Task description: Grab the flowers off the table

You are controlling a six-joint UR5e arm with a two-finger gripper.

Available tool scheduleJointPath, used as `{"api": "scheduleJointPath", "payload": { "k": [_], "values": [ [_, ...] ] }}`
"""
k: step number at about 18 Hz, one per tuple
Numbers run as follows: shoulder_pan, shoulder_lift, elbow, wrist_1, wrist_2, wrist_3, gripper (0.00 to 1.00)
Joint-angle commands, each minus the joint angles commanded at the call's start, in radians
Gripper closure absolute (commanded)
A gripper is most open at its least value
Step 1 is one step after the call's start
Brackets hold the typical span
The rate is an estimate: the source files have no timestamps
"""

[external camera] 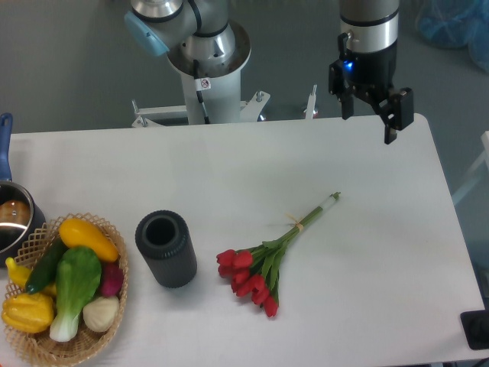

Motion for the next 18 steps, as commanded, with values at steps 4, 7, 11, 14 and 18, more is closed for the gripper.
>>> {"api": "scheduleJointPath", "payload": {
  "k": [4, 7, 11, 14, 18],
  "values": [
    [0.0, 0.0, 0.0, 0.008, -0.005, -0.029, 0.0],
    [-0.006, -0.008, -0.009, 0.012, -0.017, -0.058, 0.0],
    [-0.014, 0.002, -0.087, 0.06, -0.076, -0.135, 0.0],
    [-0.015, -0.002, -0.127, 0.118, -0.11, -0.242, 0.0],
    [-0.024, -0.02, -0.138, 0.12, -0.124, -0.31, 0.0]
  ]
}}
